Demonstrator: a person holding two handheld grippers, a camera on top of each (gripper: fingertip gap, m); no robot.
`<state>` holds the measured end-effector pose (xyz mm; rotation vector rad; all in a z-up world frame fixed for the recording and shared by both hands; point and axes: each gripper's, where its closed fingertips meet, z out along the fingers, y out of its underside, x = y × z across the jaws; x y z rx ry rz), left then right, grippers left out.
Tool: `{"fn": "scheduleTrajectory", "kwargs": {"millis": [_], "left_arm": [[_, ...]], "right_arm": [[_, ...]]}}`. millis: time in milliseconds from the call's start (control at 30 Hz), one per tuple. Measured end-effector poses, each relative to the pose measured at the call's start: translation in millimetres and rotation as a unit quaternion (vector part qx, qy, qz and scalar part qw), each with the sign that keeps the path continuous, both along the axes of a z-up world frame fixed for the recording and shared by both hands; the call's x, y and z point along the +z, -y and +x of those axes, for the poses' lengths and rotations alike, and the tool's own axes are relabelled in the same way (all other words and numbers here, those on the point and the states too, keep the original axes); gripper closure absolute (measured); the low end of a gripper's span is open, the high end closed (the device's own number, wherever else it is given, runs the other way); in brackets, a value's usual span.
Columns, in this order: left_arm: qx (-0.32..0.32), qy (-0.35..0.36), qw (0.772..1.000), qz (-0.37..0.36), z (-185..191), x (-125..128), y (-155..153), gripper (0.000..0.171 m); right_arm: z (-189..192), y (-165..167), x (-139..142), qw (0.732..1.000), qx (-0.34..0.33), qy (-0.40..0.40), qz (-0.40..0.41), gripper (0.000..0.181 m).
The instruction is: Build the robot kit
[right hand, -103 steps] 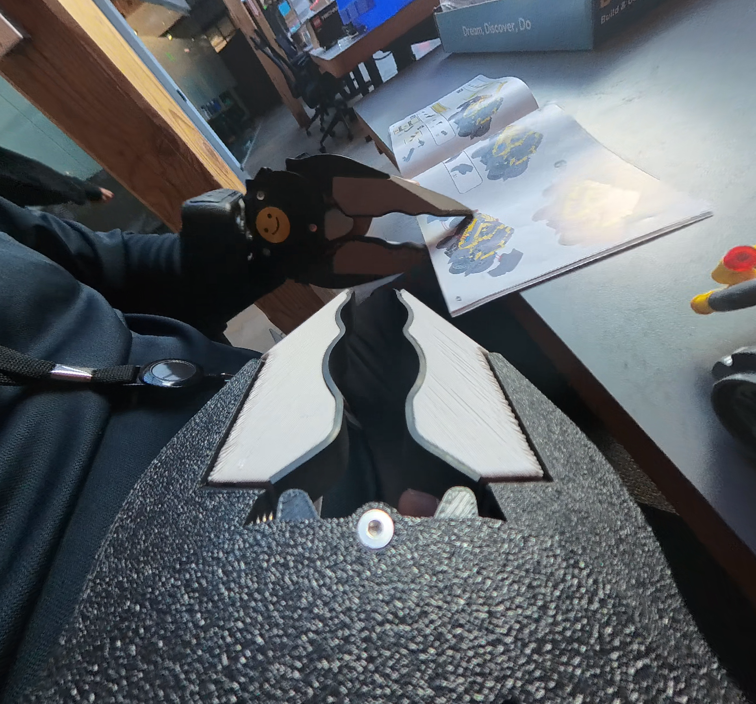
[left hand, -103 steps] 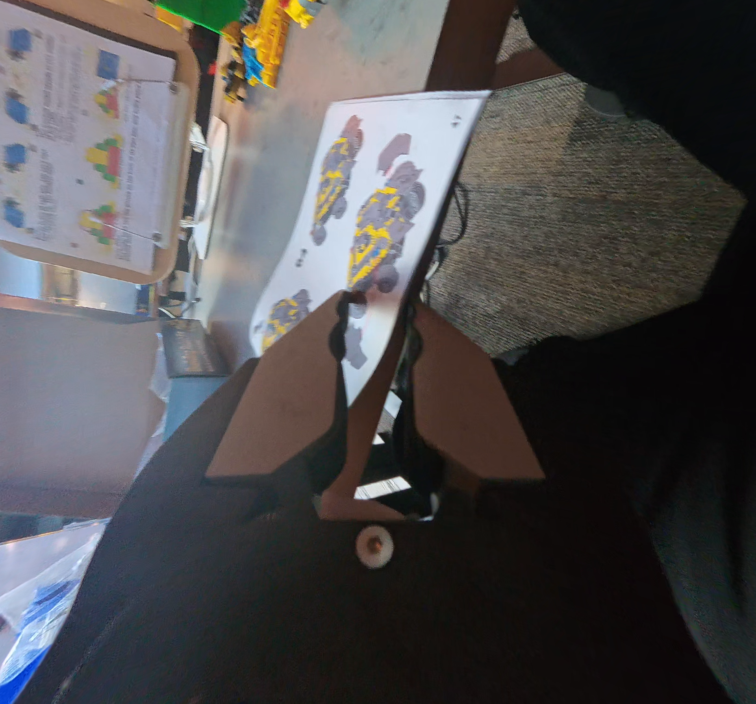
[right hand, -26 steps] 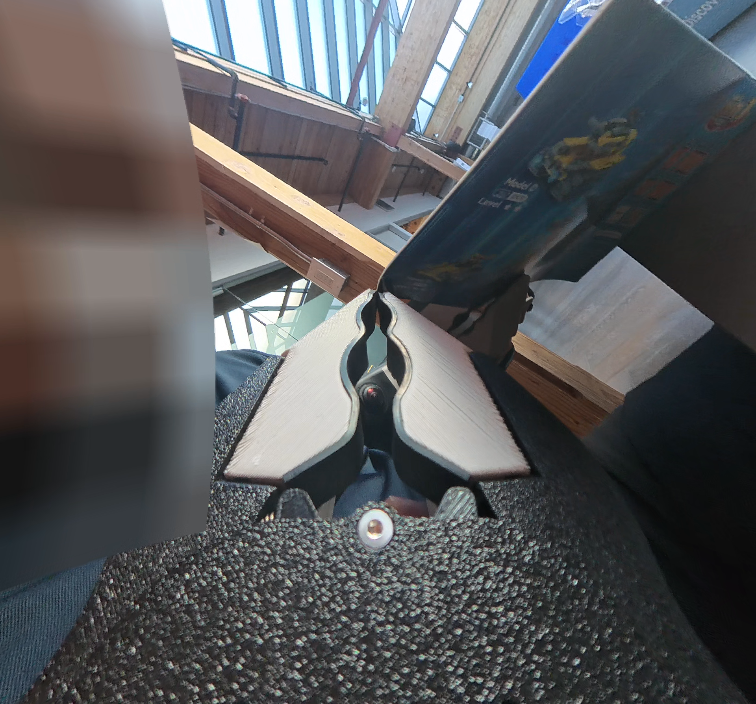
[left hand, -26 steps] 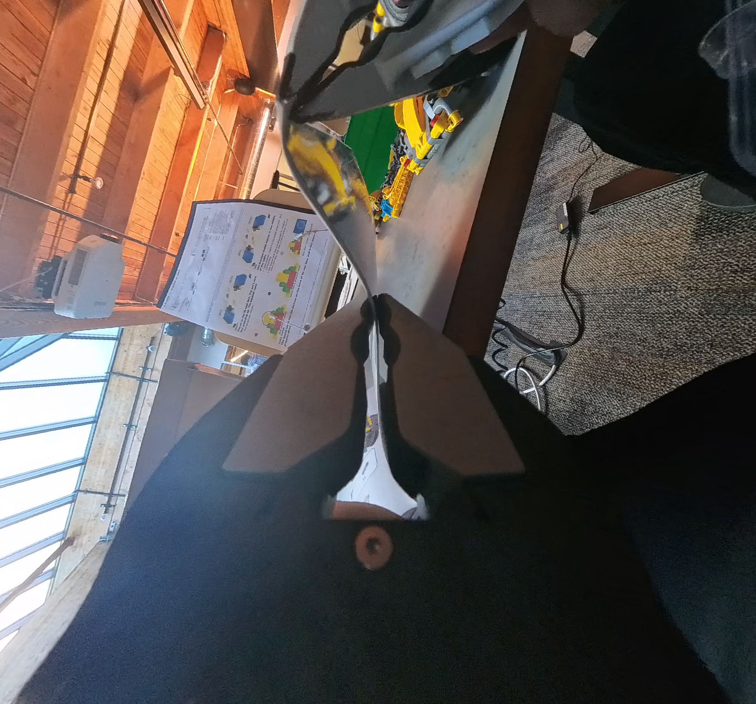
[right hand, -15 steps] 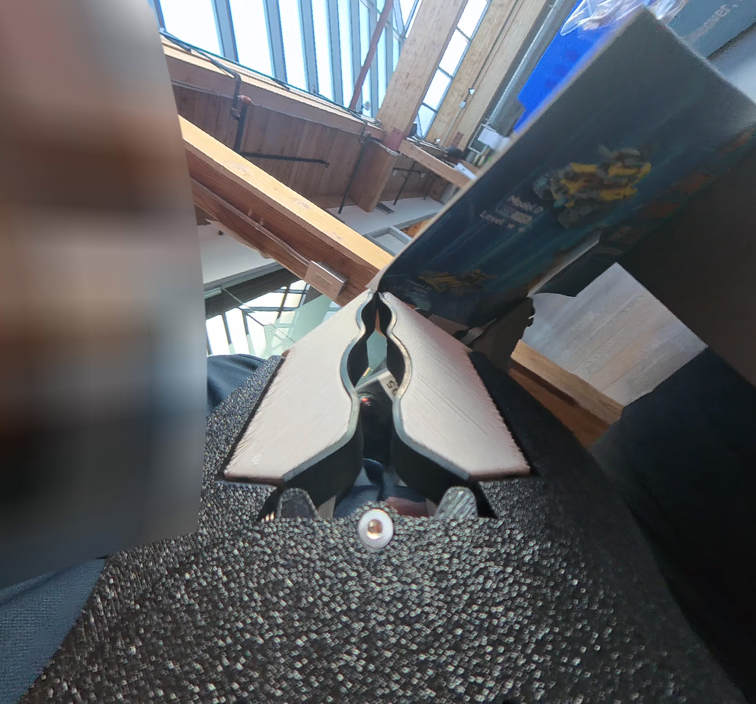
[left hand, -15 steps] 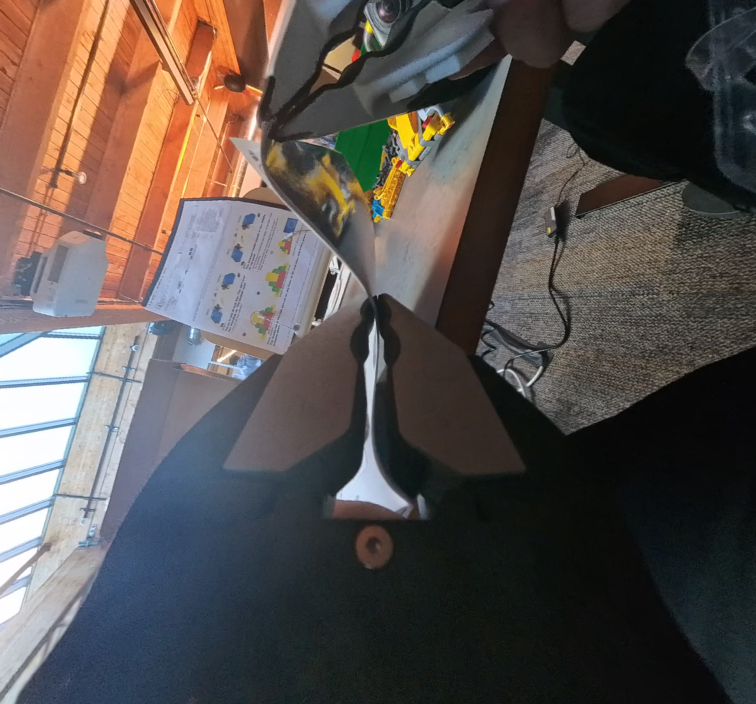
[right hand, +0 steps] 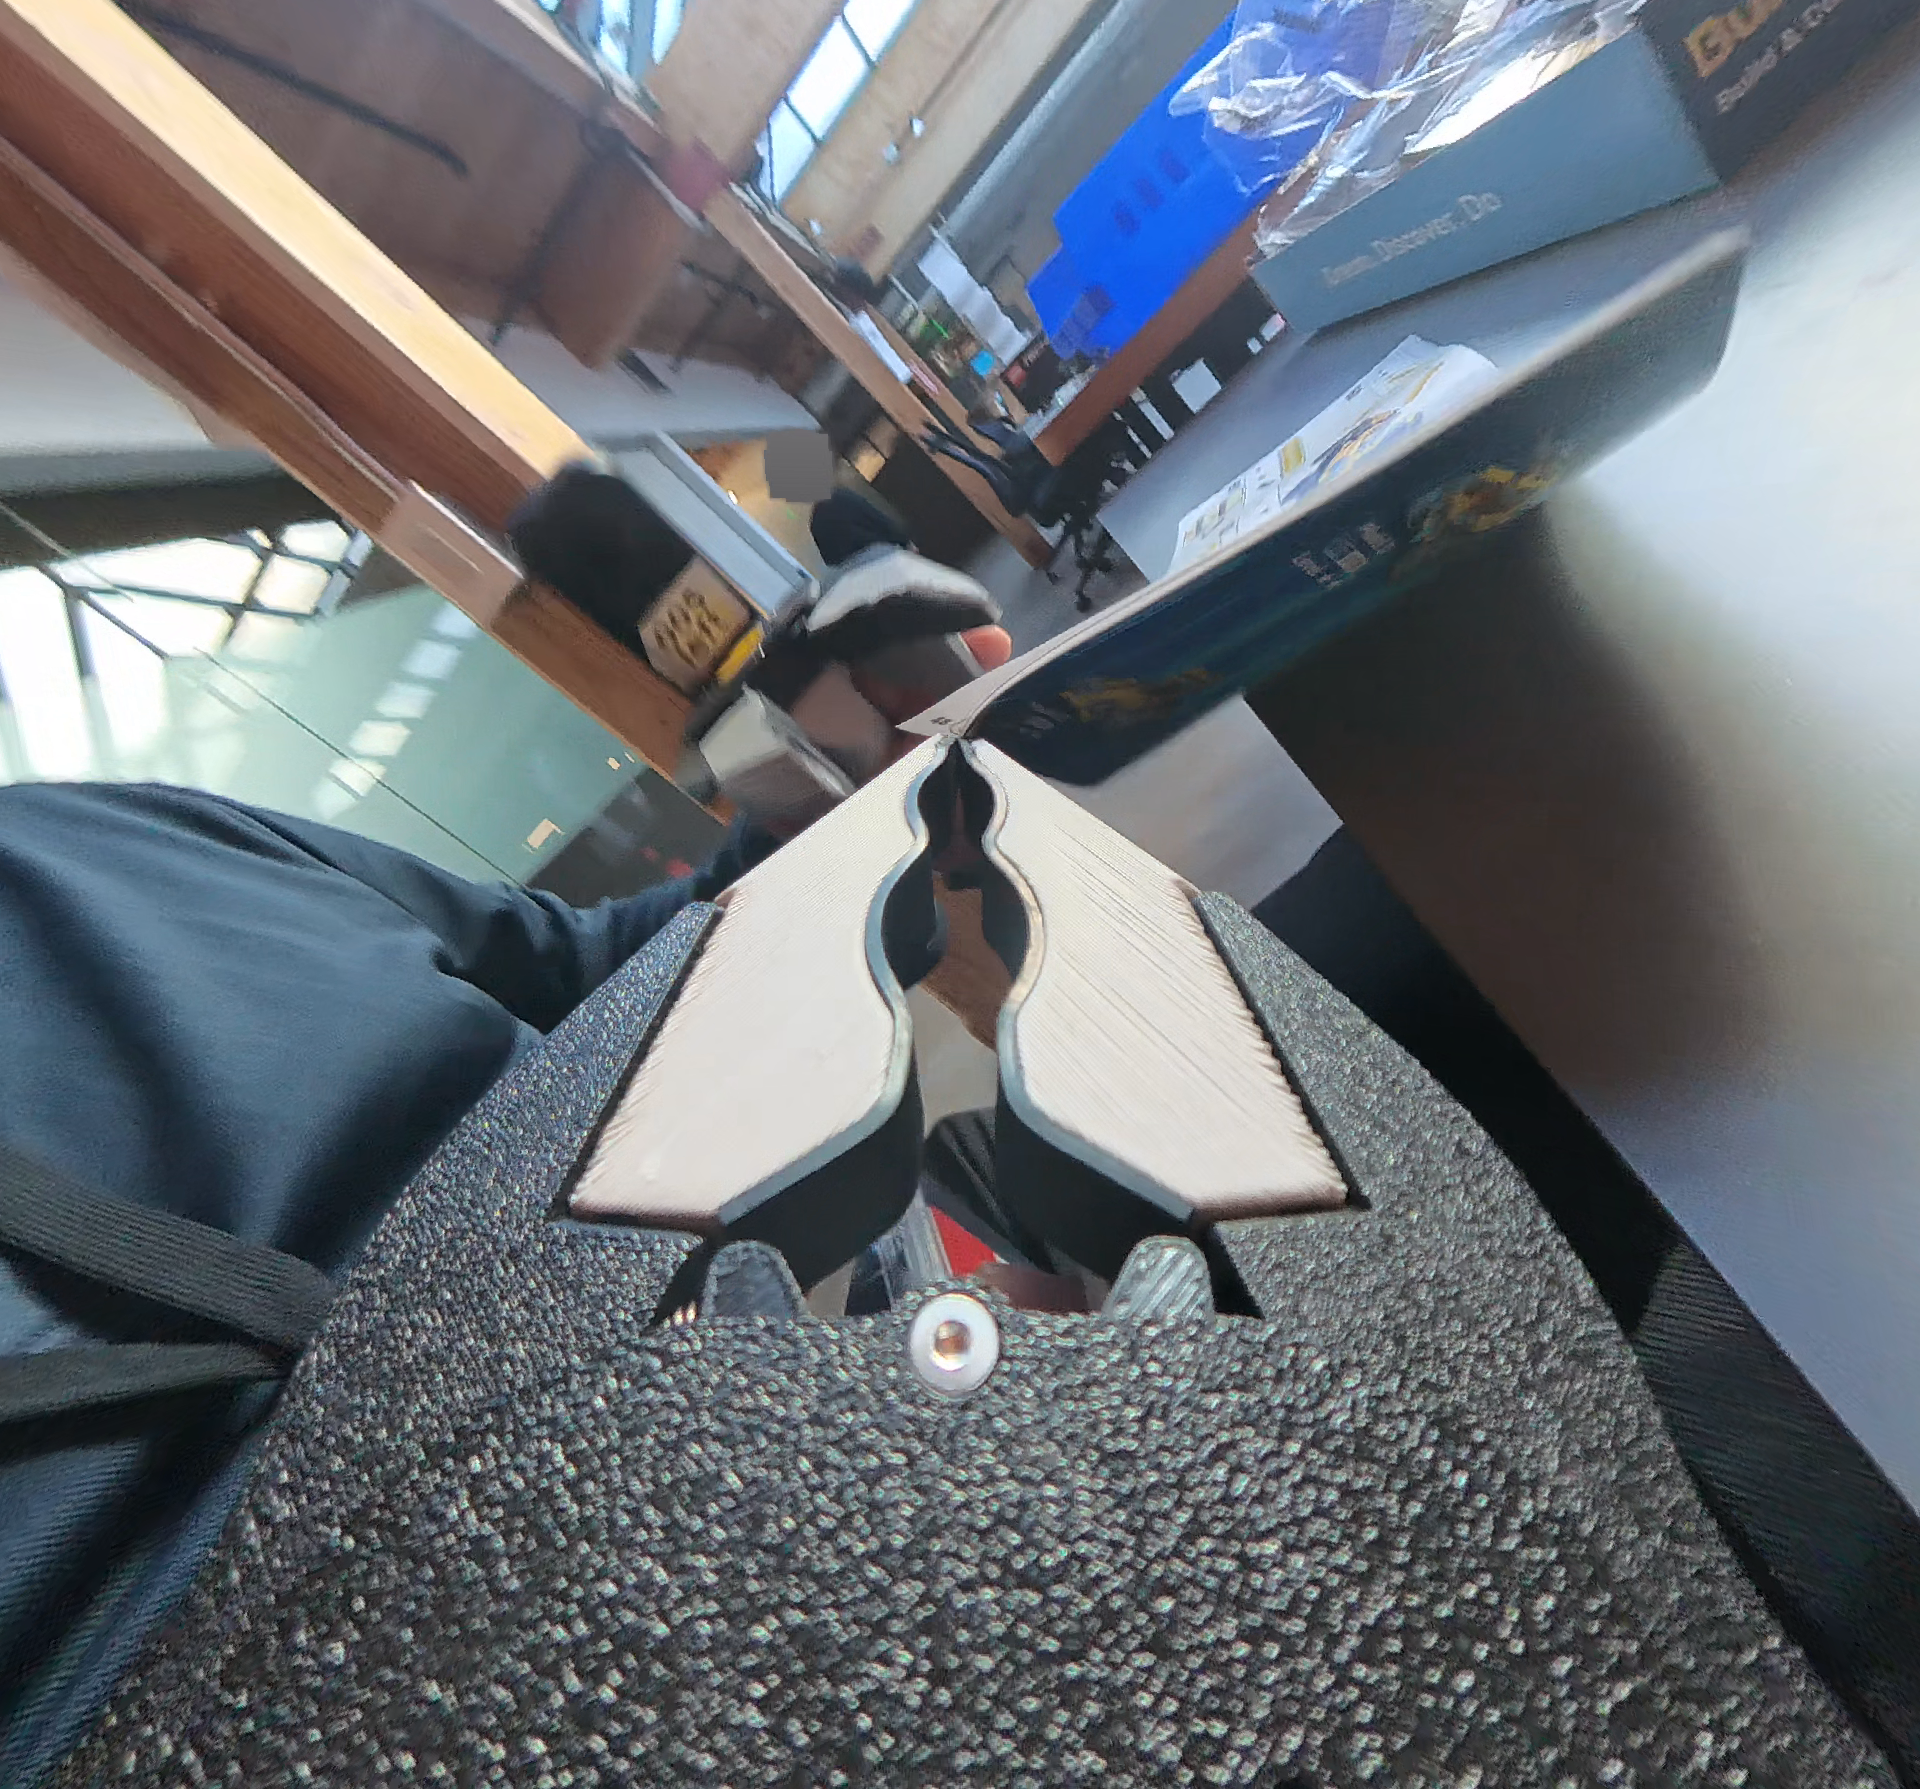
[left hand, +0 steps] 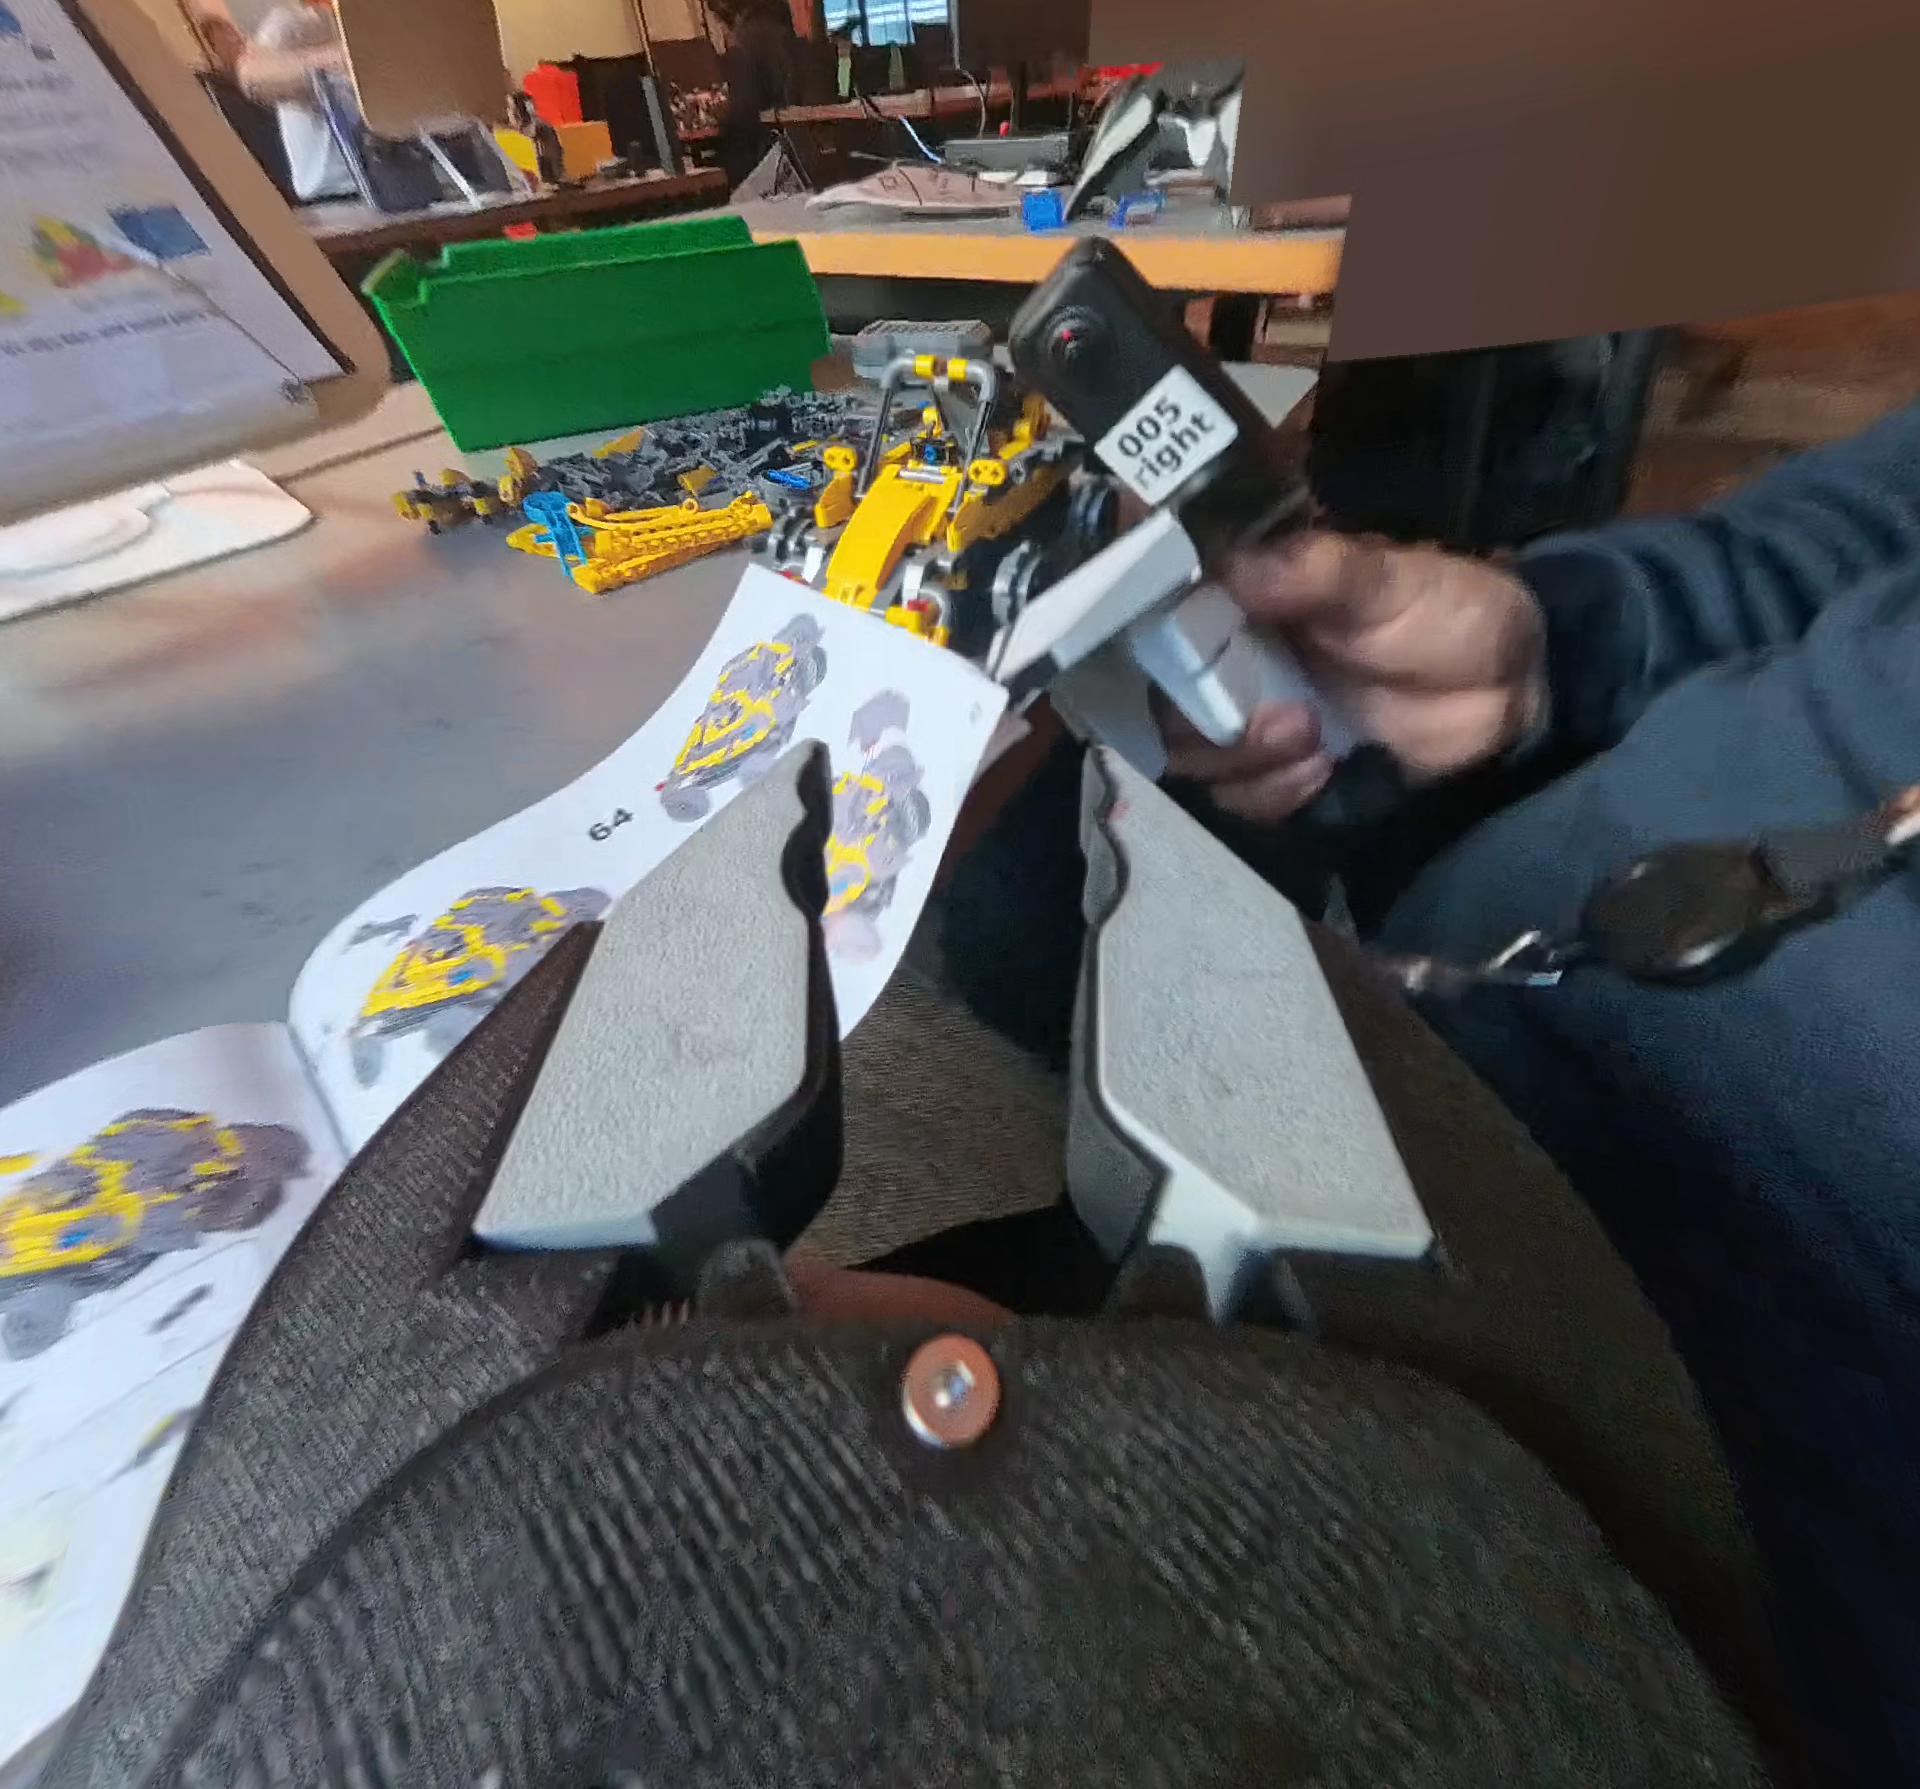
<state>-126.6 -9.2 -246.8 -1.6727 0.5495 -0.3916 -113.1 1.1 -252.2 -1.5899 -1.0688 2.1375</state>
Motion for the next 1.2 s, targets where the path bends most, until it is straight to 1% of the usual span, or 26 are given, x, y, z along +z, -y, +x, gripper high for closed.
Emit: {"fn": "scheduleTrajectory", "kwargs": {"millis": [67, 100, 200, 333, 467, 533, 600, 667, 733, 833, 967, 1067, 1133, 1167, 1200], "left_arm": [[0.016, 0.03, 0.999, -0.035, -0.8, 1.3, -6.9, 0.126], [0.011, 0.039, 0.998, -0.05, 1.9, -0.1, -7.3, 0.126], [0.018, 0.025, 0.997, -0.067, 3.9, -6.7, -10.5, 0.135], [0.03, -0.008, 0.997, -0.069, 4.2, -15.1, -12.9, 0.139], [0.025, -0.006, 0.997, -0.073, 3.8, -17.1, -13.0, 0.143], [0.024, -0.008, 0.997, -0.068, 2.1, -16.1, -12.6, 0.152], [0.039, -0.015, 0.997, -0.062, -6.0, -15.2, -14.2, 0.161], [0.049, -0.02, 0.996, -0.064, -14.7, -16.9, -14.9, 0.166], [0.061, -0.017, 0.996, -0.064, -23.2, -16.1, -15.4, 0.17], [0.075, 0.0, 0.996, -0.052, -36.1, -6.3, -15.1, 0.171], [0.118, 0.028, 0.992, -0.022, -65.7, 11.9, -14.5, 0.171], [0.161, 0.047, 0.986, 0.001, -95.2, 23.3, -12.2, 0.171], [0.201, 0.068, 0.977, 0.022, -120.5, 32.0, -9.7, 0.171], [0.231, 0.082, 0.969, 0.03, -137.3, 35.6, -8.3, 0.171], [0.273, 0.098, 0.956, 0.035, -159.4, 37.7, -6.0, 0.17]], "right_arm": [[-1.2, 3.9, -0.7, 1.0, 0.0, 0.002, 0.024, 0.181], [-2.0, 5.5, -1.9, 0.999, 0.0, 0.004, 0.036, 0.181], [-3.6, 9.2, -4.9, 0.998, -0.002, 0.011, 0.061, 0.181], [-4.1, 9.7, -5.8, 0.998, -0.002, 0.013, 0.066, 0.181], [-5.0, 8.8, -7.8, 0.998, -0.002, 0.014, 0.067, 0.181], [-5.4, 7.6, -9.8, 0.997, -0.004, 0.018, 0.069, 0.181], [-5.0, 7.0, -11.4, 0.998, -0.002, 0.018, 0.068, 0.181], [-4.5, 6.8, -11.5, 0.998, 0.0, 0.017, 0.06, 0.181], [-4.6, 6.5, -12.6, 0.998, 0.0, 0.018, 0.058, 0.181], [-4.4, 5.0, -13.1, 0.998, -0.003, 0.019, 0.059, 0.181], [-3.1, -1.2, -15.2, 0.998, -0.017, 0.028, 0.06, 0.181], [-1.5, -6.6, -16.8, 0.997, -0.026, 0.034, 0.057, 0.181], [-0.4, -10.8, -17.4, 0.997, -0.035, 0.04, 0.057, 0.181], [0.3, -13.2, -16.7, 0.997, -0.041, 0.042, 0.056, 0.181], [1.0, -16.0, -15.8, 0.997, -0.047, 0.043, 0.054, 0.181]]}}
